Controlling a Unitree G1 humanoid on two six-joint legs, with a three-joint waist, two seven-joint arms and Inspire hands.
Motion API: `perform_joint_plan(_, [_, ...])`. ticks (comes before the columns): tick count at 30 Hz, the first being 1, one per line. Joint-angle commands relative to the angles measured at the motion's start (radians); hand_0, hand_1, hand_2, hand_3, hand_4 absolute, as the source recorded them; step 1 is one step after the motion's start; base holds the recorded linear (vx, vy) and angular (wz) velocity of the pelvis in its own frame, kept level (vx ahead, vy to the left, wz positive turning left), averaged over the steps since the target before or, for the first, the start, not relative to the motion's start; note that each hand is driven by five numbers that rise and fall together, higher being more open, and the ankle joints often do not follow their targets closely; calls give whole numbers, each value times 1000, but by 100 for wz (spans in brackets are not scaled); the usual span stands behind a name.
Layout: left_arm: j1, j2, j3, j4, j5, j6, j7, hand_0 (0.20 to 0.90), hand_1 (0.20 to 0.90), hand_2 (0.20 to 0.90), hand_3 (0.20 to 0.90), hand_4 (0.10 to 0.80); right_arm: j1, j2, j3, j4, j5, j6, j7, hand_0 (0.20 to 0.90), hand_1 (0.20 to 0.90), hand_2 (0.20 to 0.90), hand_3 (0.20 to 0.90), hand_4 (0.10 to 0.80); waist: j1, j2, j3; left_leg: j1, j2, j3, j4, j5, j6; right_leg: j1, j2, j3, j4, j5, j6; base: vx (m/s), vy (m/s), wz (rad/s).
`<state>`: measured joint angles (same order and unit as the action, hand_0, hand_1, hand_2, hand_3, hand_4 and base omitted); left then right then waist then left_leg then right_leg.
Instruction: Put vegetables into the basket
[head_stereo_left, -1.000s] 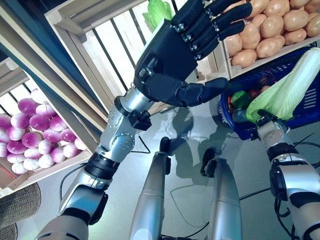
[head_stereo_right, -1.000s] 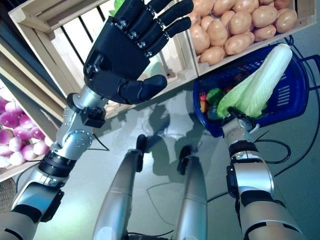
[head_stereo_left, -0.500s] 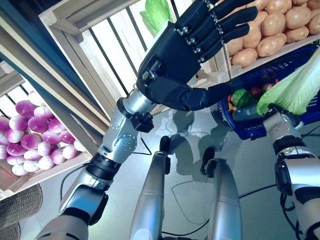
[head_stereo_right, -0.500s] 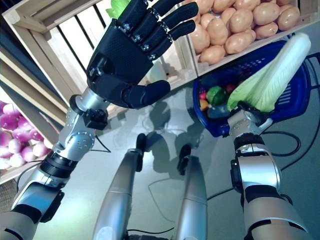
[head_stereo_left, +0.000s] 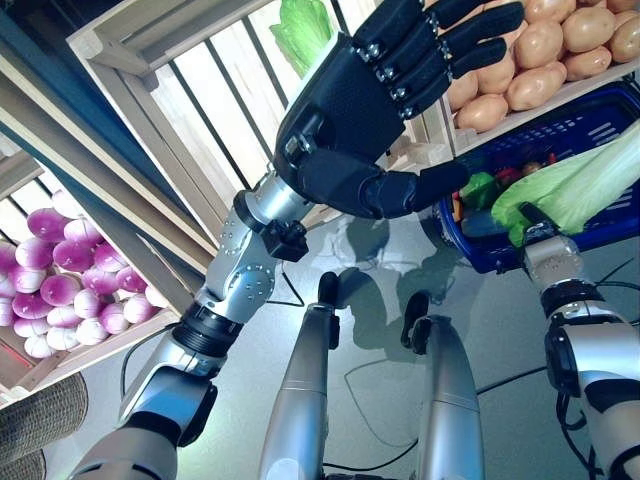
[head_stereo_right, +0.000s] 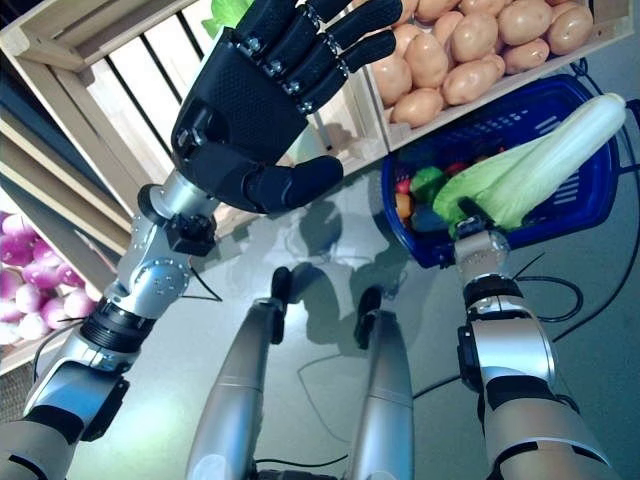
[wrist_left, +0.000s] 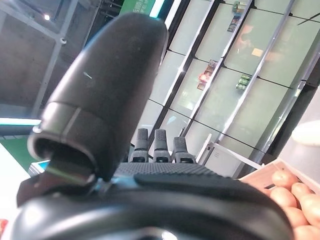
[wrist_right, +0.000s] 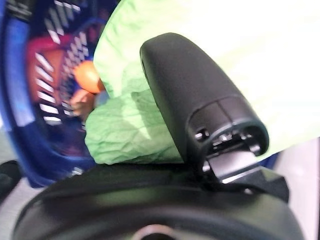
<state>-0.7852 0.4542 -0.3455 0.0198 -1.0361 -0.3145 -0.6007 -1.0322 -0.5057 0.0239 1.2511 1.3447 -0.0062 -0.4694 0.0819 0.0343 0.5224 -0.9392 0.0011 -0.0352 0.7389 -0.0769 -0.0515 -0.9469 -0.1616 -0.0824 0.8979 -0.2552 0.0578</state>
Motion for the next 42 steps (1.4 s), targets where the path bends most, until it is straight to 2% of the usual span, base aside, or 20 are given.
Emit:
perform_joint_plan(1, [-123,-65,73,-82,-41,-78,-35,900,900,900,900,800,-37,-45,-3,-46,60,-26,89,587,587,587,587,591,-2,45,-2,86,-58,87,-31,-102,78,68,59,-37,-55,83,-45,0,0,0])
perform_joint_plan(2, [-123,-66,73,-81,-41,-78,-36,900,900,900,900,800,-35,-41,-3,-51,67,-18,102,900,900,900,900,800,-2,45,-2,86,-58,87,-32,-101,77,69,60,-37,-57,83,-45,0,0,0])
perform_joint_plan(10, [-113,-72,76,-85,-32,-79,-52,900,900,900,900,800,-6,-25,-6,-81,60,-14,160,900,900,900,900,800,-5,44,-2,86,-56,87,-42,-94,73,72,56,-42,-71,87,-45,0,0,0])
perform_joint_plan(16, [-113,-73,78,-88,-27,-78,-49,900,900,900,900,800,-7,-24,-14,-86,116,-11,149,900,900,900,900,800,-5,44,-2,86,-55,87,-48,-90,75,69,55,-44,-71,88,-45,0,0,0])
perform_joint_plan(21, [-111,-69,72,-89,-32,-79,-50,900,900,900,900,800,-7,-19,-33,-88,287,93,160,900,900,900,900,800,-5,45,-2,82,-58,83,-49,-88,73,65,55,-45,-70,90,-43,0,0,0])
perform_joint_plan(22, [-109,-70,73,-82,-38,-80,-59,900,900,900,900,800,-5,-29,-28,-69,-28,122,42,900,900,900,900,800,-6,46,-2,85,-59,84,-49,-90,73,69,55,-43,-72,89,-40,0,0,0])
perform_joint_plan(23, [-114,-65,68,-83,-38,-83,-55,900,900,900,900,800,-13,-46,11,-65,-197,112,-28,900,900,900,900,800,-6,45,-2,80,-53,88,-51,-84,73,64,53,-45,-78,99,-41,0,0,0])
perform_joint_plan(25, [-115,-52,55,-107,-41,-81,-22,900,900,900,900,800,-31,-71,50,-45,-305,89,-224,900,900,900,900,800,-6,42,-2,79,-47,91,-53,-79,69,63,54,-43,-83,105,-41,0,0,0])
perform_joint_plan(26, [-113,-54,54,-109,-34,-83,-22,900,900,900,900,800,-36,-82,48,-23,-375,80,-262,900,900,900,900,800,-7,42,-2,83,-44,93,-60,-78,71,66,55,-44,-90,108,-40,0,0,0])
perform_joint_plan(30, [-112,-61,31,-122,-14,-93,-1,900,900,900,900,800,-71,-116,71,24,-436,53,-351,900,900,900,900,800,-5,42,-2,88,-44,95,-71,-76,78,70,62,-46,-104,113,-41,0,0,0])
perform_joint_plan(31, [-115,-69,26,-117,-11,-96,-4,900,900,900,900,800,-100,-131,86,37,-475,55,-404,900,900,900,900,800,-2,43,-2,90,-46,95,-74,-78,80,73,61,-50,-109,111,-43,0,0,0])
perform_joint_plan(35, [-117,-77,24,-117,-11,-100,-12,900,900,900,900,800,-130,-140,119,34,-568,96,-498,900,900,900,900,800,-1,48,-2,88,-47,97,-79,-76,82,74,59,-55,-115,111,-44,0,0,0])
perform_joint_plan(36, [-121,-76,19,-114,-16,-102,-13,900,900,900,900,800,-144,-146,147,35,-631,140,-533,900,900,900,900,800,0,51,-2,85,-47,97,-76,-75,82,72,56,-56,-115,111,-44,-3,6,3])
perform_joint_plan(39, [-119,-76,14,-113,-18,-107,-23,900,900,900,900,800,-161,-162,194,37,-727,200,-569,900,900,900,900,800,2,56,-2,84,-47,100,-80,-73,85,74,51,-60,-124,111,-46,0,0,0])
perform_joint_plan(41, [-112,-76,14,-111,-23,-115,-29,900,900,900,900,800,-161,-165,205,47,-757,190,-578,900,900,900,900,800,1,61,-2,84,-46,102,-84,-73,85,73,49,-61,-126,109,-45,0,0,0])
perform_joint_plan(42, [-108,-77,12,-110,-23,-119,-30,900,900,900,900,800,-155,-167,206,46,-695,149,-544,900,900,900,900,800,1,62,-2,86,-47,102,-87,-72,86,75,49,-61,-129,109,-45,0,0,0])
